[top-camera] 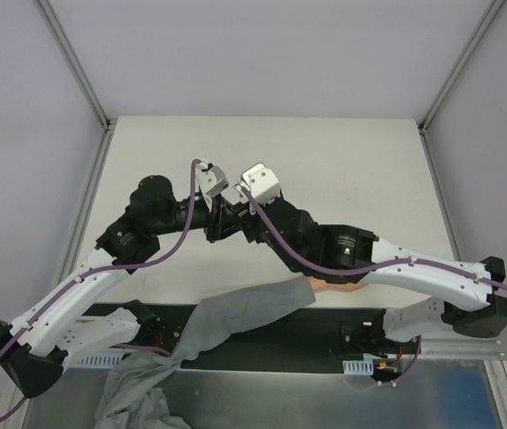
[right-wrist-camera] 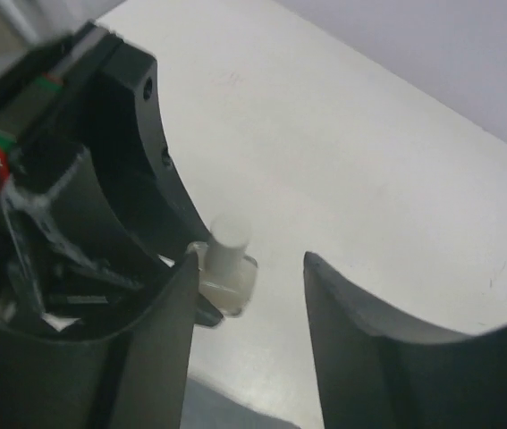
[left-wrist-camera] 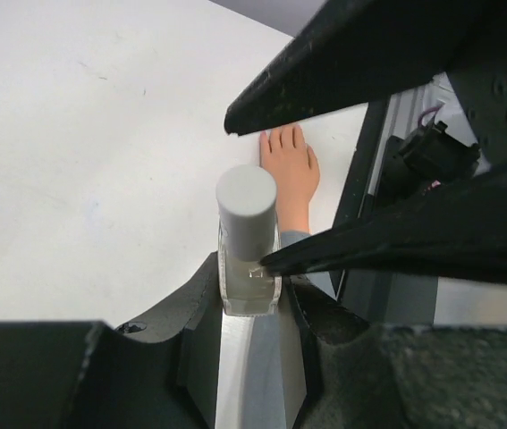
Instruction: Paint the nails
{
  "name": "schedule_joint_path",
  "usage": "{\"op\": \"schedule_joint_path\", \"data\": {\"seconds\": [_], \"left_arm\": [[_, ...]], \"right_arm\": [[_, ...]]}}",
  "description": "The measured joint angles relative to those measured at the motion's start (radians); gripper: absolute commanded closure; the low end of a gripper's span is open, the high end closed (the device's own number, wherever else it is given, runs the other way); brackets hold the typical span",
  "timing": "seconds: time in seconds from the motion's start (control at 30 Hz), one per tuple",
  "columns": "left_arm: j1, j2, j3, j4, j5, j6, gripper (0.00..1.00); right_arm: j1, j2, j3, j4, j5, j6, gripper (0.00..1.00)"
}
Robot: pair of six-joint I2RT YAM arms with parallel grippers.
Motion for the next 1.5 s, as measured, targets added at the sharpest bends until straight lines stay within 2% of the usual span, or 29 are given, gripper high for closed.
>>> {"op": "schedule_joint_path", "data": {"seconds": [0.07,0.17,0.27,0.37,0.47,0.67,1.0,1.1,1.13,1.2,1.23,1.4,1.5], "left_arm": [[0.009,-0.034,-0.028,0.003,0.026,-0.002,1.0],[0.01,-0.079,-0.048,0.004,0.077,-0.002,1.0],[0.01,-0.11,-0.05,0.006,0.197,-0.003,1.0],[0.01,-0.113,-0.05,0.014,0.36,-0.007,1.0],[0.009,-0.098,-0.05,0.015,0.513,-0.014,1.0],[0.009,-0.082,-0.038,0.021,0.666,-0.029,1.0],[0.009,-0.068,-0.008,0.031,0.741,-0.033,1.0],[0.009,-0.061,-0.003,0.031,0.748,-0.034,1.0],[0.01,-0.06,-0.002,0.033,0.748,-0.034,1.0],[0.01,-0.052,0.002,0.037,0.745,-0.034,1.0],[0.009,-0.047,0.006,0.038,0.745,-0.034,1.0],[0.011,-0.045,0.016,0.021,0.67,-0.037,1.0],[0.022,-0.046,0.017,-0.015,0.528,-0.039,1.0]], "right_arm": [[-0.025,-0.04,0.0,-0.043,-0.13,-0.043,0.35],[-0.078,-0.114,-0.013,-0.094,-0.363,-0.106,0.31],[-0.175,-0.195,-0.037,-0.129,-0.632,-0.147,0.28],[-0.283,-0.264,-0.063,-0.136,-0.904,-0.178,0.27],[-0.335,-0.294,-0.075,-0.126,-1.123,-0.189,0.28],[-0.379,-0.249,-0.077,-0.025,-1.431,-0.161,0.33],[-0.389,-0.106,-0.066,0.097,-1.669,-0.075,0.56],[-0.394,-0.101,-0.066,0.114,-1.703,-0.048,0.73],[-0.395,-0.101,-0.066,0.122,-1.718,-0.039,0.82],[-0.394,-0.101,-0.066,0.151,-1.737,-0.026,0.9],[-0.394,-0.101,-0.066,0.157,-1.742,-0.021,0.97],[-0.406,-0.127,-0.117,0.223,-1.725,-0.01,1.0],[-0.411,-0.191,-0.185,0.25,-1.561,-0.021,1.0]]}}
